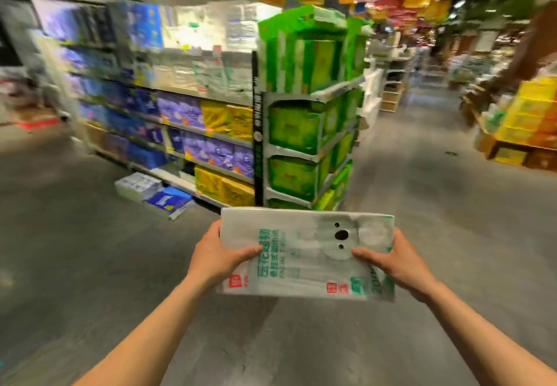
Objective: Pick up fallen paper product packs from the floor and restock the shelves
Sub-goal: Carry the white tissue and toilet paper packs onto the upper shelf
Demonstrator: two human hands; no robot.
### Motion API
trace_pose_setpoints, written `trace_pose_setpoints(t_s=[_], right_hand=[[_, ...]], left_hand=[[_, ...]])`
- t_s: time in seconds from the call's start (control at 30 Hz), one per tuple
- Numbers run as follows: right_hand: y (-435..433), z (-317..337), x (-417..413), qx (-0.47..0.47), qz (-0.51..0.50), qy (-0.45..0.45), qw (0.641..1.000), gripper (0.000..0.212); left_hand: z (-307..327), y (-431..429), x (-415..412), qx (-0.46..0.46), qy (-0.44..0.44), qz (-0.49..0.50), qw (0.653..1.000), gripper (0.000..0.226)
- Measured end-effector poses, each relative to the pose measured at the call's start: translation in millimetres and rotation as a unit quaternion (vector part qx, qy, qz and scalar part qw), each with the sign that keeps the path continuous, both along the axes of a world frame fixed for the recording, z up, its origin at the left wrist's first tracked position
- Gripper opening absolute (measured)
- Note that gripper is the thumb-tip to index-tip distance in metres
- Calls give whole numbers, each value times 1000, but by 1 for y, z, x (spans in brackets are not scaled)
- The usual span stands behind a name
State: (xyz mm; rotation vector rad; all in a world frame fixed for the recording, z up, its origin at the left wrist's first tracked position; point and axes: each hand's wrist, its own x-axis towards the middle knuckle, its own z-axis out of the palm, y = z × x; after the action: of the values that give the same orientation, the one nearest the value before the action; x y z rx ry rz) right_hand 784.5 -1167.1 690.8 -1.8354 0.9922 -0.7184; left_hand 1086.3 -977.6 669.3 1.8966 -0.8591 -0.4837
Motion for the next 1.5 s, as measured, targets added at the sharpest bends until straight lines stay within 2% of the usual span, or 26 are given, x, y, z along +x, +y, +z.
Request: trace_pose_setpoints(t_s=[0.07,0.13,0.27,0.3,0.4,0.43,0.73,0.93,1.03,1.1,1.2,1.27,1.37,1.43,1.5], right_hand=[[-31,-1,56,-4,48,-12,999,32],[-66,-8,114,-10,76,-13,997,37],[-137,-27,240,-9,125,2,992,70],[-151,-25,270,-7,122,0,993,71],[-190,-9,355,-28,137,3,990,41],[-202,-2,382,-34,141,6,989,37],[-336,-8,639,-47,204,22,978,39],[-421,-5,852,-46,277,26,960,68],[-439,11,952,-61,310,25,949,56],[-447,18,1022,-59,312,39,947,67],[-458,14,1130,-74,331,58,939,87],[-459,10,1200,-69,329,63,940,82],[-456,12,1296,-78,339,45,936,53],[-460,17,1357,-92,327,34,940,48],[-469,25,1414,-103,313,34,944,51]], left_hand=[[-1,-15,39,0,-4,32,999,73],[-5,-31,83,0,-10,65,998,70],[-12,-72,186,3,-17,102,995,71],[-11,-84,213,8,-21,109,994,71],[0,-122,291,20,-41,139,989,76],[4,-134,315,22,-48,148,988,77],[-3,-238,535,45,-67,206,975,77],[-3,-290,700,53,-54,291,954,95],[13,-303,769,49,-47,316,946,72],[17,-307,822,44,-49,337,939,63],[14,-305,910,23,-28,348,937,67],[10,-305,973,4,-19,347,938,77],[3,-305,1082,-9,-15,339,941,99],[10,-310,1157,10,-25,337,941,105],[31,-322,1222,15,-36,320,947,100]])
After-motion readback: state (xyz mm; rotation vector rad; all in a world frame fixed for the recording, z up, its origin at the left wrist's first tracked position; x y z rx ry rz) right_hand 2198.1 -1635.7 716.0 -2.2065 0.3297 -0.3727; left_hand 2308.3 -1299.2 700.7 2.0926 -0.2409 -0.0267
